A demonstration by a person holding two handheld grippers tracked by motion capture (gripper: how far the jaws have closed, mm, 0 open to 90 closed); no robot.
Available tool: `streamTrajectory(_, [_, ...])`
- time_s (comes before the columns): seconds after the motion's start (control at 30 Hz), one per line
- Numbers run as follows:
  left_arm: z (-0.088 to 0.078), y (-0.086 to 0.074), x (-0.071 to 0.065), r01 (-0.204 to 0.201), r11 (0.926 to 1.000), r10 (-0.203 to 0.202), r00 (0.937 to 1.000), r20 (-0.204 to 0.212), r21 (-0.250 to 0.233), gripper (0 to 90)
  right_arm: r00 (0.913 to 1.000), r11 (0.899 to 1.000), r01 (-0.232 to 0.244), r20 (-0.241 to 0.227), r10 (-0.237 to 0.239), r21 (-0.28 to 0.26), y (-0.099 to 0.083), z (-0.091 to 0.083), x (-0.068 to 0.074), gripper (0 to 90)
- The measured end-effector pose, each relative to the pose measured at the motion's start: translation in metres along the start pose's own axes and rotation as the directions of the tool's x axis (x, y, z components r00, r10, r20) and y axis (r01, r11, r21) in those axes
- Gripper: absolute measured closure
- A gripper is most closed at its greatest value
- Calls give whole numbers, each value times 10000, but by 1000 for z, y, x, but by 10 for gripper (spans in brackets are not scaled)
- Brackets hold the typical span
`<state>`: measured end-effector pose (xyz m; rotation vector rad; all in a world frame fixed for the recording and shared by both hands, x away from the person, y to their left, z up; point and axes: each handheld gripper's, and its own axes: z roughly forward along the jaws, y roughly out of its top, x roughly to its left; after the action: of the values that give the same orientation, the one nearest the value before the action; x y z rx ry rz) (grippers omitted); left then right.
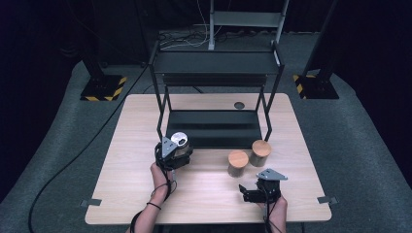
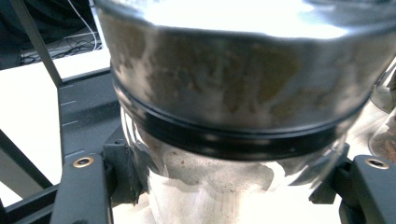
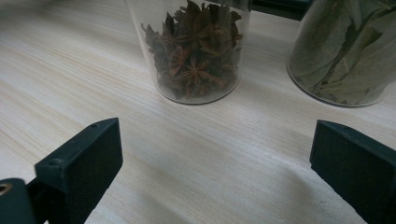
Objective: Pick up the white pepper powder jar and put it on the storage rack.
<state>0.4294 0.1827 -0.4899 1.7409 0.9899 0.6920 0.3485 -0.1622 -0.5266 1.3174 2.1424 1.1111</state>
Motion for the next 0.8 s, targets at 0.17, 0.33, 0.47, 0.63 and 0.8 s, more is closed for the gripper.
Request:
streamTrajectory(0.17, [1, 2, 0, -55, 10000, 55, 10000, 21, -11, 305, 10000, 10000, -6, 3, 6, -8, 0, 0, 0, 16])
streamTrajectory(0.33, [3, 4, 0, -96, 10000, 96, 10000, 17, -28, 305, 10000, 10000, 2, -12, -2, -4, 0, 0, 0, 17])
streamTrajectory(0.47, [4, 5, 0, -69, 10000, 69, 10000, -1, -30, 305, 10000, 10000, 1, -23, -1, -7, 0, 0, 0, 17])
streamTrajectory(0.63, [6, 6, 0, -3, 10000, 3, 10000, 25, -34, 305, 10000, 10000, 2, -15, -2, 15, 0, 0, 0, 17])
streamTrajectory(0.8, [9, 7, 1, 20, 10000, -20, 10000, 20, -65, 305, 10000, 10000, 55, -14, -55, 33, 0, 0, 0, 17])
